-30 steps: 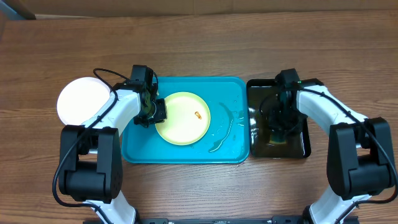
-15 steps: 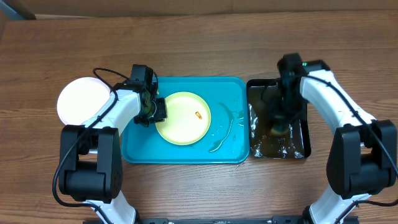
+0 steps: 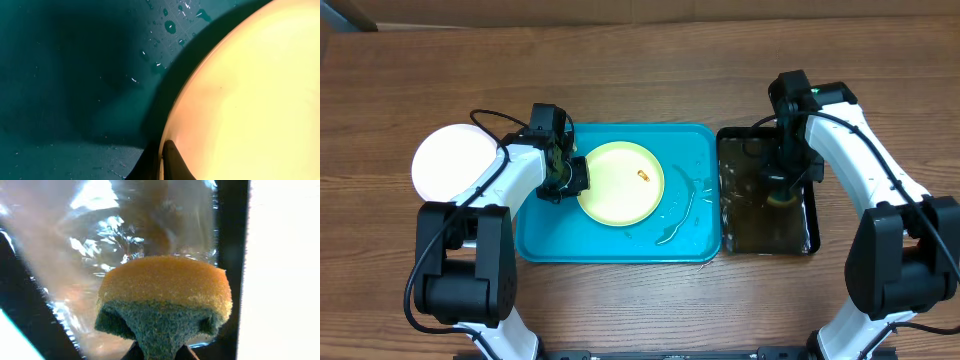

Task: Clean dirty plates on tray and stack at the side
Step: 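Grasp the sponge in the basin and dip it with the right gripper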

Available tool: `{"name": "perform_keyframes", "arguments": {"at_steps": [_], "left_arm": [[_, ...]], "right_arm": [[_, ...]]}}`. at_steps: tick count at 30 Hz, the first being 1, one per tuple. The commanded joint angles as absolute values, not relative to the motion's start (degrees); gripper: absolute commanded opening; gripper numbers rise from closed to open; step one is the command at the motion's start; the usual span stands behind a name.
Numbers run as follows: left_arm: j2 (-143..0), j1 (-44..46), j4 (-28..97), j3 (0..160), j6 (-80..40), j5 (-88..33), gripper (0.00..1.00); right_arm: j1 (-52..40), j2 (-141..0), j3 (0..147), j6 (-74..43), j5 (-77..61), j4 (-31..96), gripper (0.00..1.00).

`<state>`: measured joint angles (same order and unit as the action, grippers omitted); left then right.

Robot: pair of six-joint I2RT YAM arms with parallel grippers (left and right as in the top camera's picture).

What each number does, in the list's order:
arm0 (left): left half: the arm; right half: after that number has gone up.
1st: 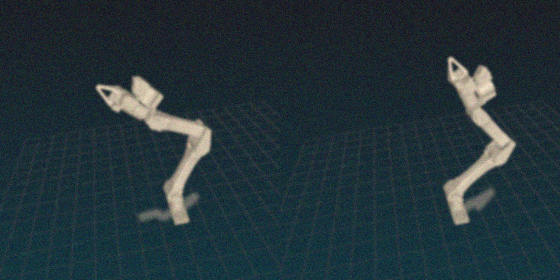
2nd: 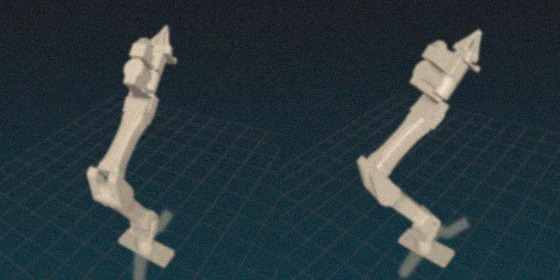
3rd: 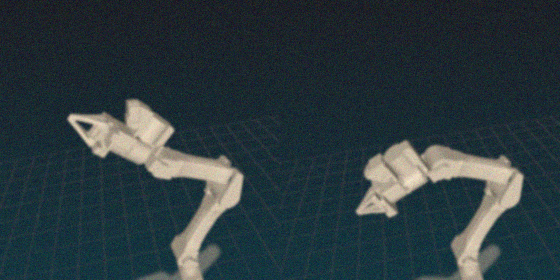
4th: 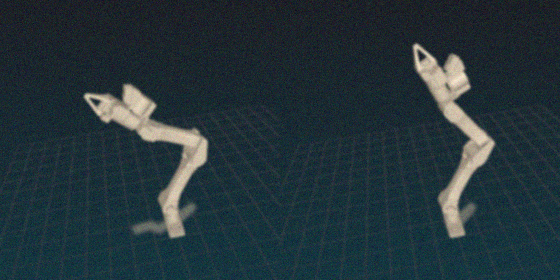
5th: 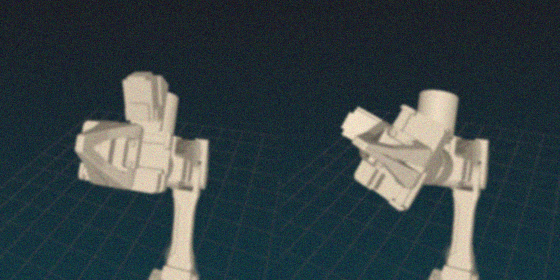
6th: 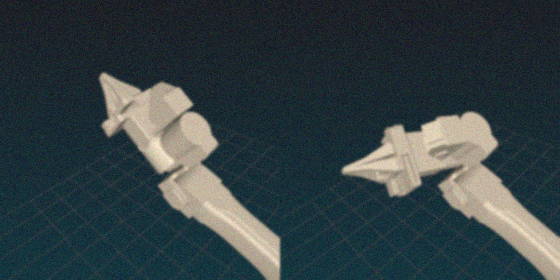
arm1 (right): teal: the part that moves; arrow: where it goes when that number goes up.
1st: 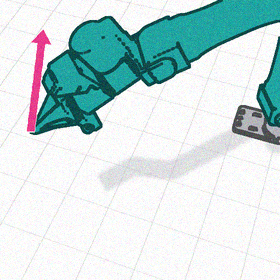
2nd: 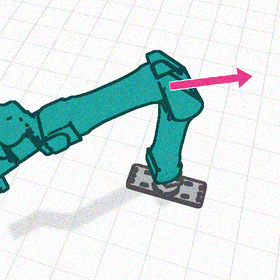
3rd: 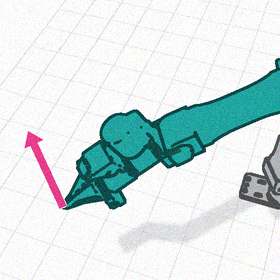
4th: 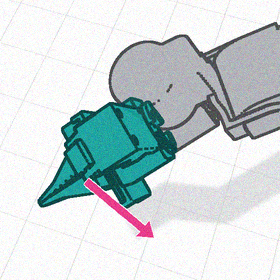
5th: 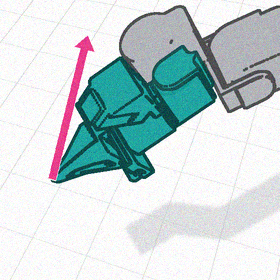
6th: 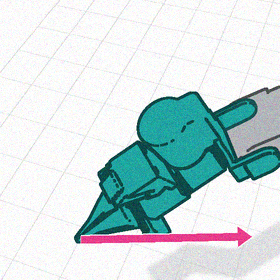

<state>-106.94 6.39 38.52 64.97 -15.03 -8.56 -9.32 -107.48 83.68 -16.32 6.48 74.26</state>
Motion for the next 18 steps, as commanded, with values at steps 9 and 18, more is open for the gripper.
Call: {"name": "perform_keyframes", "arguments": {"at_steps": [9, 18], "left_arm": [[-108.0, 6.9, 38.6, 63.5, -15.4, -7.1, 0.04], [-108.0, 6.9, 38.7, 63.5, -15.4, -7.1, 0.04]], "right_arm": [[-14.8, -107.0, 84.8, -18.5, 16.9, 73.1, 0.04], [-19.0, -107.0, 84.8, -21.0, 23.2, 73.4, 0.04]]}}
